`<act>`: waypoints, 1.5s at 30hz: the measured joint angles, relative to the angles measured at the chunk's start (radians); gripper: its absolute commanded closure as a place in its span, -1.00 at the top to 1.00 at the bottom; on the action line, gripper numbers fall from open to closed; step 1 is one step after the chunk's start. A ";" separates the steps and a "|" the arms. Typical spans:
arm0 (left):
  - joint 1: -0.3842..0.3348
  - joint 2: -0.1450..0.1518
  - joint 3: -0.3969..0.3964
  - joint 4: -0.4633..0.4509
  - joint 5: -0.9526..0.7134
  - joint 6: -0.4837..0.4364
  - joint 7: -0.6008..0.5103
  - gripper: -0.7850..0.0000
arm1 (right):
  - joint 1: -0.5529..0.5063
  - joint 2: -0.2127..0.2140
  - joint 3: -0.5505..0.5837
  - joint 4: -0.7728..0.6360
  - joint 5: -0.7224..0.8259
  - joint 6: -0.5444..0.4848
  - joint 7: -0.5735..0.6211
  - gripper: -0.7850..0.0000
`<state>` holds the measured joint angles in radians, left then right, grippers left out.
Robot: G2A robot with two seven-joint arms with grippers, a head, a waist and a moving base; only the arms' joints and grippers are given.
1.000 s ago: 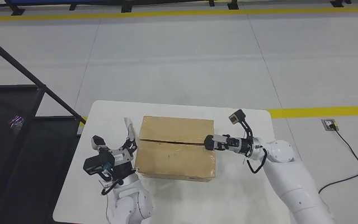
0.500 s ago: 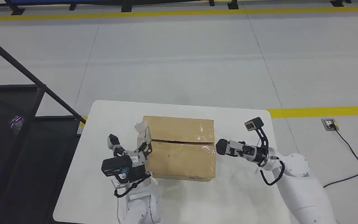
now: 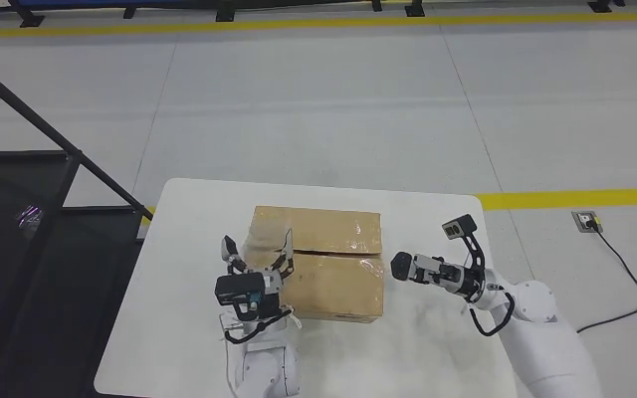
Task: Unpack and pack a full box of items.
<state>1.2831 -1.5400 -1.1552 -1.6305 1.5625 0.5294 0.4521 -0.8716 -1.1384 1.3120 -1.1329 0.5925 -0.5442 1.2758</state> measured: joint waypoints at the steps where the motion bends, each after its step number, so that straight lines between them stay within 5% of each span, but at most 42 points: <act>1: -0.001 -0.001 0.003 0.006 0.007 -0.001 -0.002 1.00 | 0.001 0.001 -0.001 0.001 0.002 0.000 0.000 1.00; 21: -0.036 -0.013 0.034 0.105 0.094 -0.032 -0.042 1.00 | 0.029 0.016 -0.048 0.014 -0.037 -0.007 -0.007 1.00; 28: -0.017 -0.007 0.006 0.085 0.155 -0.030 -0.010 1.00 | 0.054 0.013 -0.066 0.024 -0.035 -0.007 -0.007 1.00; 35: 0.006 0.013 -0.038 0.069 0.280 -0.158 -0.104 1.00 | 0.070 0.011 -0.084 0.042 -0.019 -0.006 -0.006 1.00; 45: 0.064 0.025 -0.075 0.001 0.342 -0.192 -0.176 1.00 | 0.074 0.013 -0.098 0.057 -0.007 -0.011 -0.011 1.00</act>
<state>1.3475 -1.5147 -1.2300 -1.6296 1.9041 0.3370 0.2758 -0.7971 -1.1259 1.2144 -1.0756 0.5854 -0.5554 1.2647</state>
